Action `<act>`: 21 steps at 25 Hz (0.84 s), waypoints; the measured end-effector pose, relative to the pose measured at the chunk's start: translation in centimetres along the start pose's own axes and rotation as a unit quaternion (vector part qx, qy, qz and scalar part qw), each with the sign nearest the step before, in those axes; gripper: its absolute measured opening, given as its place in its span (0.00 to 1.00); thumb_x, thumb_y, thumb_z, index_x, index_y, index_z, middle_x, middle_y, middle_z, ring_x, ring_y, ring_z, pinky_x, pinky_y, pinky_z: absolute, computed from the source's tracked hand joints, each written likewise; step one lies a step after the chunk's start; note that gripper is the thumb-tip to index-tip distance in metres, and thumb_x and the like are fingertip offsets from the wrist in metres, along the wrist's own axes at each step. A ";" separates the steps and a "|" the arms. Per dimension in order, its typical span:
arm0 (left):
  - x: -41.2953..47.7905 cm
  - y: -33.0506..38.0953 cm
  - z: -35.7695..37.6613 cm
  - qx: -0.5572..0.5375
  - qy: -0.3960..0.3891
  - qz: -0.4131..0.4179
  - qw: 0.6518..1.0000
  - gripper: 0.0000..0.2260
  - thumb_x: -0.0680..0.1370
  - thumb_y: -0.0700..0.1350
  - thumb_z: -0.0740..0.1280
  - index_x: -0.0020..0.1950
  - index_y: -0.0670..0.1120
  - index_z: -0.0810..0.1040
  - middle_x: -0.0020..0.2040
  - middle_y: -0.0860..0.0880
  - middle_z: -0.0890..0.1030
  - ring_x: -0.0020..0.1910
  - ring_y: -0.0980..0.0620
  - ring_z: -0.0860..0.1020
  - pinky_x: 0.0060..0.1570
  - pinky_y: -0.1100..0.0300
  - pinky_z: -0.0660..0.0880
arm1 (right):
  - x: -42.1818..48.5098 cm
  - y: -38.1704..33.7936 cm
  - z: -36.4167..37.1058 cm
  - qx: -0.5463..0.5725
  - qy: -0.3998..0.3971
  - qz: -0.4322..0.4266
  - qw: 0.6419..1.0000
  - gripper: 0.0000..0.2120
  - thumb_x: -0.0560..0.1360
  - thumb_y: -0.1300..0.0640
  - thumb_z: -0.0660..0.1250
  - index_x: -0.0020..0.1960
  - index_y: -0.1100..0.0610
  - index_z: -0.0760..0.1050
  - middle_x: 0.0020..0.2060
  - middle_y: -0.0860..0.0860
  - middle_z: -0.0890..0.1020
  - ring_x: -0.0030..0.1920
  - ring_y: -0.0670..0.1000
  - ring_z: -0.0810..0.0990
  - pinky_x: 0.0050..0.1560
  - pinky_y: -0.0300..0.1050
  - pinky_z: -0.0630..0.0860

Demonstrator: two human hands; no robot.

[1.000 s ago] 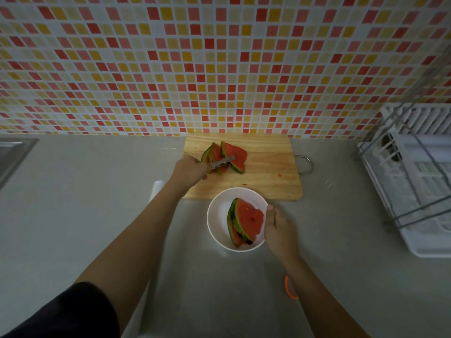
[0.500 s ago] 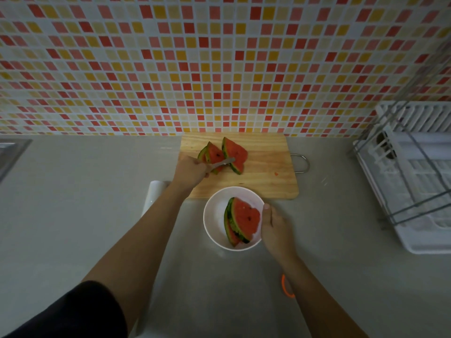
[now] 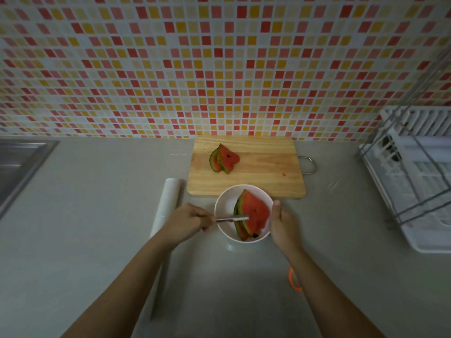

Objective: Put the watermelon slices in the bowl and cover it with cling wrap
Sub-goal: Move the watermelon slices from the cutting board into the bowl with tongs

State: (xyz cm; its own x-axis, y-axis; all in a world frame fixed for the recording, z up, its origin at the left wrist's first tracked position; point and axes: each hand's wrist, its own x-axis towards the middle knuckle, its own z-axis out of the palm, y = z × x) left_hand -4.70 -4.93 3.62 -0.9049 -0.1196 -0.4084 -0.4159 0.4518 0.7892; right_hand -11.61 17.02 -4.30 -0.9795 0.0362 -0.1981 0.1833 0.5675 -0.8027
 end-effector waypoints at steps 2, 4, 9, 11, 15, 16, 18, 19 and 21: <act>0.3 0.6 0.4 0.069 0.028 0.006 0.997 0.19 0.75 0.45 0.68 0.23 0.49 0.79 0.21 0.54 0.74 0.24 0.60 0.71 0.28 0.69 0.66 | 0.0 -0.2 -0.1 -0.004 -0.002 -0.001 1.000 0.25 0.81 0.47 0.45 0.45 0.58 0.76 0.45 0.62 0.82 0.49 0.62 0.79 0.46 0.48 0.70; 0.5 1.8 0.5 0.175 0.033 0.035 0.983 0.19 0.75 0.49 0.65 0.27 0.41 0.77 0.25 0.50 0.74 0.27 0.54 0.71 0.31 0.62 0.67 | 0.0 -0.4 -0.2 -0.008 -0.003 -0.001 1.000 0.26 0.81 0.47 0.45 0.46 0.59 0.77 0.46 0.63 0.82 0.50 0.62 0.79 0.47 0.50 0.72; -0.2 4.2 0.4 0.339 0.024 0.070 0.938 0.21 0.76 0.51 0.61 0.25 0.46 0.65 0.25 0.50 0.68 0.26 0.53 0.68 0.27 0.60 0.63 | -0.1 -0.6 -0.2 -0.007 0.004 -0.002 1.000 0.25 0.81 0.48 0.46 0.43 0.61 0.77 0.46 0.64 0.82 0.49 0.62 0.79 0.45 0.47 0.69; -0.1 4.3 -0.7 0.330 0.053 0.065 0.940 0.22 0.76 0.53 0.61 0.25 0.45 0.67 0.27 0.48 0.71 0.31 0.47 0.74 0.33 0.57 0.69 | 0.0 -0.6 -0.2 -0.012 0.001 0.000 1.000 0.24 0.81 0.48 0.47 0.39 0.58 0.74 0.44 0.63 0.82 0.48 0.62 0.79 0.43 0.46 0.67; 3.0 3.3 -2.2 0.187 0.198 0.007 0.962 0.22 0.76 0.54 0.64 0.29 0.39 0.77 0.30 0.42 0.79 0.33 0.45 0.78 0.32 0.61 0.68 | 0.1 -0.4 -0.1 -0.017 0.010 -0.005 1.000 0.24 0.81 0.48 0.47 0.40 0.60 0.75 0.43 0.64 0.82 0.47 0.62 0.79 0.44 0.49 0.70; 4.0 2.9 -2.1 0.134 0.211 -0.032 0.968 0.22 0.75 0.54 0.65 0.32 0.37 0.79 0.29 0.43 0.79 0.30 0.48 0.77 0.31 0.62 0.68 | 0.1 -0.4 -0.1 -0.022 0.014 -0.008 1.000 0.24 0.81 0.49 0.47 0.41 0.60 0.76 0.43 0.63 0.82 0.47 0.62 0.79 0.44 0.49 0.70; 5.8 2.0 -1.6 0.024 0.195 -0.092 0.976 0.18 0.73 0.53 0.67 0.32 0.39 0.80 0.27 0.47 0.77 0.26 0.52 0.73 0.28 0.62 0.68 | 0.1 -0.3 -0.1 -0.024 0.015 -0.019 0.999 0.23 0.81 0.49 0.48 0.39 0.58 0.74 0.41 0.62 0.82 0.46 0.62 0.79 0.43 0.48 0.69; 6.5 1.7 -1.3 -0.026 0.179 -0.107 0.978 0.16 0.71 0.53 0.68 0.31 0.42 0.79 0.28 0.48 0.78 0.25 0.52 0.72 0.27 0.61 0.69 | 0.1 -0.2 -0.1 -0.024 0.013 -0.024 0.999 0.22 0.81 0.49 0.48 0.38 0.57 0.73 0.39 0.61 0.82 0.45 0.62 0.79 0.42 0.47 0.69; 7.7 1.6 -0.8 -0.075 0.169 -0.110 0.977 0.11 0.68 0.54 0.67 0.30 0.49 0.78 0.30 0.50 0.81 0.27 0.51 0.73 0.29 0.60 0.69 | 0.2 -0.1 -0.1 -0.026 0.017 -0.027 0.999 0.22 0.81 0.49 0.48 0.38 0.57 0.73 0.38 0.60 0.81 0.44 0.61 0.79 0.41 0.47 0.69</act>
State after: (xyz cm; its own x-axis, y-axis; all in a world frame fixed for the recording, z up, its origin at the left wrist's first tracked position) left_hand -12.44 -5.87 2.11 -0.7605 -0.4946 -0.4207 -0.5885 0.2510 0.7686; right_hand -11.85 17.04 -4.21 -0.9902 0.0315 -0.1362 0.1269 0.6111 -0.7813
